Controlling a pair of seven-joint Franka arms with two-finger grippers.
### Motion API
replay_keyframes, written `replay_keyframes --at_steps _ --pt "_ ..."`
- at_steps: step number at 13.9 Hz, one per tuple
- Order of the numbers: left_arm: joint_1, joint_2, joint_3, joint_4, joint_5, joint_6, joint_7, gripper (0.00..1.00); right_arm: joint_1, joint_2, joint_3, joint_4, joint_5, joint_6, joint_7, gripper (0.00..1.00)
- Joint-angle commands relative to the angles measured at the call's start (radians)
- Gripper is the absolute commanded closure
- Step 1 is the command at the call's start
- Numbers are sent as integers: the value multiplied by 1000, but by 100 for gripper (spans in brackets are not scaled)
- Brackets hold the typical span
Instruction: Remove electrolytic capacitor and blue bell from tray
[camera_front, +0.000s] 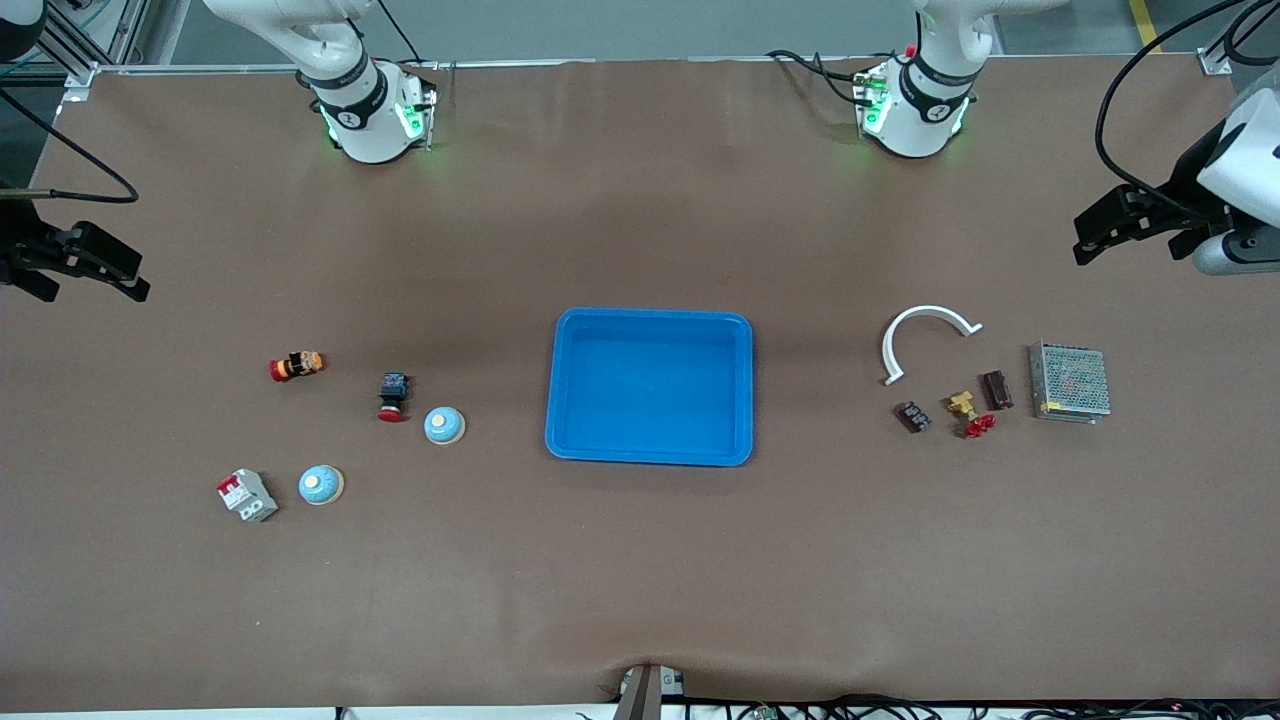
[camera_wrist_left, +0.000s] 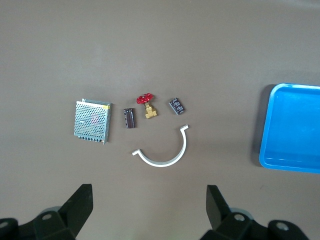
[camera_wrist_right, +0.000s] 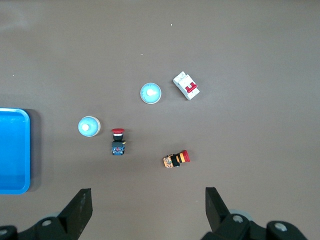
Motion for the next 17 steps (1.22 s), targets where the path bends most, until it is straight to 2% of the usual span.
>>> replay_keyframes --at_steps 1,12,17 --pt "3 -13 -3 4 -19 -1 7 0 4 3 -7 17 -4 -10 -2 0" --pt "2 -18 -3 4 -19 -7 5 0 7 6 -5 42 -1 -16 2 0" --pt "0 -15 -4 4 -19 -7 1 0 2 0 -11 11 1 -16 -1 0"
